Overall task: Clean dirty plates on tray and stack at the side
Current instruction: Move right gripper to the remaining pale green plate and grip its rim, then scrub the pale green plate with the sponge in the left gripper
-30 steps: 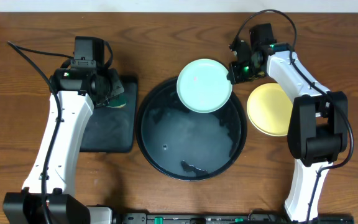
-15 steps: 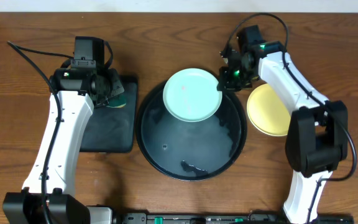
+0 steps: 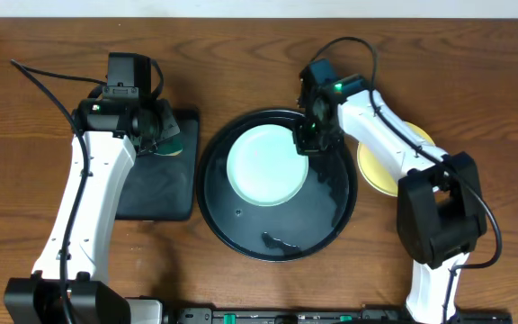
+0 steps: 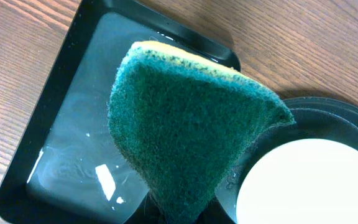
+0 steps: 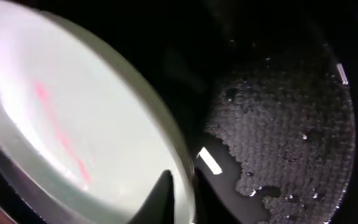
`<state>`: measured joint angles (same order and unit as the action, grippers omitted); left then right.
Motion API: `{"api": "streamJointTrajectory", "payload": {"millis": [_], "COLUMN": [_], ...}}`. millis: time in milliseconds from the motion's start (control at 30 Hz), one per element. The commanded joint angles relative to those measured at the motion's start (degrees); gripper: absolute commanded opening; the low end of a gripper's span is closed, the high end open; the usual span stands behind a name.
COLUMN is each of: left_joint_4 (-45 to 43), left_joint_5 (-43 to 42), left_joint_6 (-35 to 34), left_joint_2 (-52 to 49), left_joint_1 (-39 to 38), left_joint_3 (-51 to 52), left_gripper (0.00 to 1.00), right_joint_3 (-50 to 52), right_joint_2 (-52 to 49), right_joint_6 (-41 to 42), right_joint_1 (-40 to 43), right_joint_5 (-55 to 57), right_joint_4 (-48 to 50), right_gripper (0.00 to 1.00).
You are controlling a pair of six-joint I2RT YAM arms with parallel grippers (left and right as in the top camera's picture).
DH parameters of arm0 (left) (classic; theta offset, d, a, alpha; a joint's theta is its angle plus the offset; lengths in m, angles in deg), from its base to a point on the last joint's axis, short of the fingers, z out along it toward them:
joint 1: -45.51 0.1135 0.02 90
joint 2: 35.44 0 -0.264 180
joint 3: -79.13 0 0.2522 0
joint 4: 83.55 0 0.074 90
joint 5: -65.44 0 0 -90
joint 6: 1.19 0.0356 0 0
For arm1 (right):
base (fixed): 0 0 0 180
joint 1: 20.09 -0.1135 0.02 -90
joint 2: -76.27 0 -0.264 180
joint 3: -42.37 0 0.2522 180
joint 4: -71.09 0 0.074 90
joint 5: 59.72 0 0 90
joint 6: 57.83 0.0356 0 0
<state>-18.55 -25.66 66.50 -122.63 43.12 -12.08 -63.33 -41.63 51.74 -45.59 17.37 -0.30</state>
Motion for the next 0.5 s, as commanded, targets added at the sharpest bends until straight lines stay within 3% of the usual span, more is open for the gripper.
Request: {"api": "streamJointTrajectory", "payload": {"millis": [0, 233, 467], "left_joint_4": [0.1, 0.1, -0.7], "left_joint_5": [0.7, 0.2, 0.0], "left_joint_6": [-0.3, -0.3, -0.3], "left_joint_2": [-1.0, -2.8, -3.0], "left_joint_1": [0.2, -1.4, -5.4], "left_joint_3": [0.4, 0.4, 0.4], "left_gripper": [0.07, 0.07, 0.07], "right_joint_3": [0.3, 0.3, 0.3], "right_joint_2": [0.6, 0.5, -3.1], "right_joint_6": [1.1, -1.4, -1.1], "right_joint_1": [-0.4, -0.3, -0.3], "right_joint_5": [2.1, 2.1, 1.6], "right_joint_4": [-0.3, 0.8, 3.8], "right_gripper": [0.17, 0.39, 0.36]}}
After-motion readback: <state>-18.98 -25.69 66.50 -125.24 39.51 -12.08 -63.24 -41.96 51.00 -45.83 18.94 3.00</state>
